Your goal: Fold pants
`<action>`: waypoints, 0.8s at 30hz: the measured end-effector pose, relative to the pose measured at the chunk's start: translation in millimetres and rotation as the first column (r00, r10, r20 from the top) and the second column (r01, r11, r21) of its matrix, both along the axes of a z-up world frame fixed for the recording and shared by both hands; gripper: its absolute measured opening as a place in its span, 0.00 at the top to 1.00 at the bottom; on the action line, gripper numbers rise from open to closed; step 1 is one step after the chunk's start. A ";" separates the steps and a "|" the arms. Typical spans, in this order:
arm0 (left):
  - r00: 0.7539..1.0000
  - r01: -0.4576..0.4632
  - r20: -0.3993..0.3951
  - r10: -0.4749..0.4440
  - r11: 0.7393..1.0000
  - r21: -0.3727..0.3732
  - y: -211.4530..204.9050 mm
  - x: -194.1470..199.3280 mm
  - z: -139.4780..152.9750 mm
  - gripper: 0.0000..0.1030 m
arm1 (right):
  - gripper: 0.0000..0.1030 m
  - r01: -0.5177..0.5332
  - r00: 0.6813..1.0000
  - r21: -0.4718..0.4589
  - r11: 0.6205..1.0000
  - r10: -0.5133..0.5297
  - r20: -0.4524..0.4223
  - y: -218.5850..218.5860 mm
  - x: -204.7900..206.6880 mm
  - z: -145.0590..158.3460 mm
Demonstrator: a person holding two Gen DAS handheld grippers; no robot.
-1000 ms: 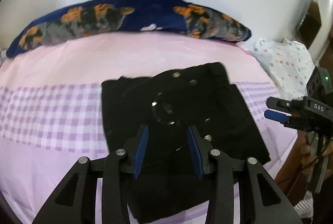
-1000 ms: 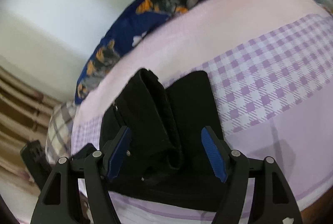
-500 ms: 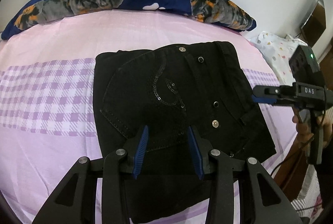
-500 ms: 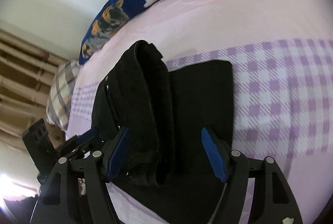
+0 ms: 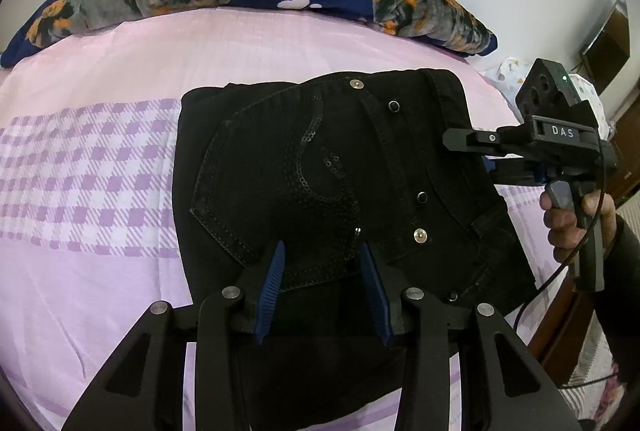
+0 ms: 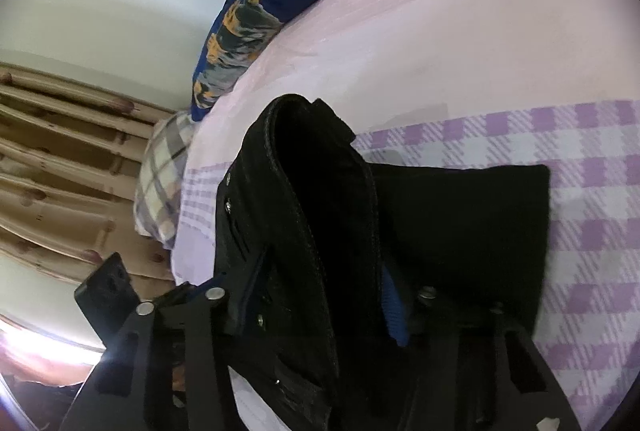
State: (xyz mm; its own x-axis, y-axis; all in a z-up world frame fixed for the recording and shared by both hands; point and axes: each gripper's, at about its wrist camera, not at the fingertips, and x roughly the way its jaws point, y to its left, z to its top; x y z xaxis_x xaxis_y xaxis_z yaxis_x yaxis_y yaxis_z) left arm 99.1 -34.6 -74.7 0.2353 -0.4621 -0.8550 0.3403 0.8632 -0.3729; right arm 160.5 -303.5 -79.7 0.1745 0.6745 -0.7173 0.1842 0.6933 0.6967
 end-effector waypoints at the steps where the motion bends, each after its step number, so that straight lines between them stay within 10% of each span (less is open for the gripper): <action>1: 1.000 -0.001 -0.001 0.001 1.000 -0.001 0.2 0.3 -0.8 0.60 | 0.53 -0.003 1.000 0.008 1.000 0.003 0.001 1.7 -1.1 -1.1; 12: 1.000 -0.005 -0.001 0.005 1.000 -0.006 0.6 1.4 -1.0 0.59 | 0.55 0.010 1.000 -0.021 1.000 -0.010 -0.010 14.6 -3.6 1.3; 18: 1.000 -0.004 0.005 0.004 1.000 -0.005 1.3 0.6 -0.3 0.58 | 0.84 0.047 0.999 -0.092 0.995 -0.045 0.024 19.6 -10.2 18.9; 24: 1.000 -0.002 0.007 0.002 1.000 -0.016 2.0 -1.3 2.6 0.58 | 0.87 0.076 0.994 -0.131 0.988 -0.065 0.084 34.3 -19.7 51.5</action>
